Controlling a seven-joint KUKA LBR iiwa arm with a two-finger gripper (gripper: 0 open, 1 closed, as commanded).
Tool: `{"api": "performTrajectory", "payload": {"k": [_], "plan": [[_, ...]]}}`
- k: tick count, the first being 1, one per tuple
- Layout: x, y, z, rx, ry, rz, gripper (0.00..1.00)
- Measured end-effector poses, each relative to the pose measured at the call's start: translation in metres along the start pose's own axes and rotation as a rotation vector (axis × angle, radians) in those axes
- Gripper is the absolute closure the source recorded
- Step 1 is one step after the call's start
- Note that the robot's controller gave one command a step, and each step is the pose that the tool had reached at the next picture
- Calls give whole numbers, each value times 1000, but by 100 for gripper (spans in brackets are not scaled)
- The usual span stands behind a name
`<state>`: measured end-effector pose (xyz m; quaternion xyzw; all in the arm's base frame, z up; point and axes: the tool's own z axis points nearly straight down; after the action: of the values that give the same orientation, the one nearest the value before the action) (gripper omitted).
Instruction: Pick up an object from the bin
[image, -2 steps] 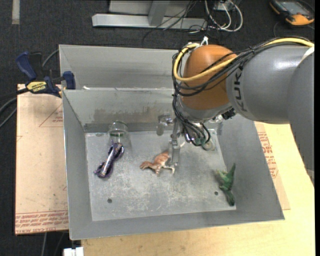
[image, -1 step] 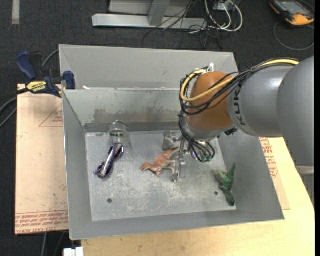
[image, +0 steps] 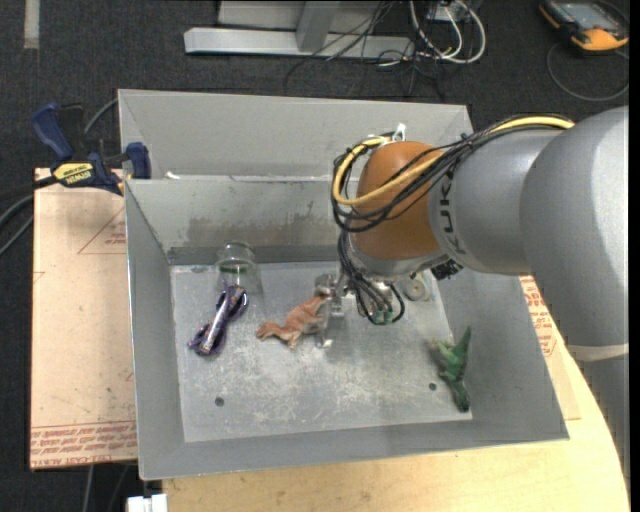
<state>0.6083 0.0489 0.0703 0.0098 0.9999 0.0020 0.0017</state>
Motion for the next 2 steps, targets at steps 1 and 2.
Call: {"api": "performTrajectory", "payload": {"k": [1, 2], "plan": [[0, 0, 0, 0, 0, 1, 100], [4, 6, -85, -2, -8, 8, 100]]}}
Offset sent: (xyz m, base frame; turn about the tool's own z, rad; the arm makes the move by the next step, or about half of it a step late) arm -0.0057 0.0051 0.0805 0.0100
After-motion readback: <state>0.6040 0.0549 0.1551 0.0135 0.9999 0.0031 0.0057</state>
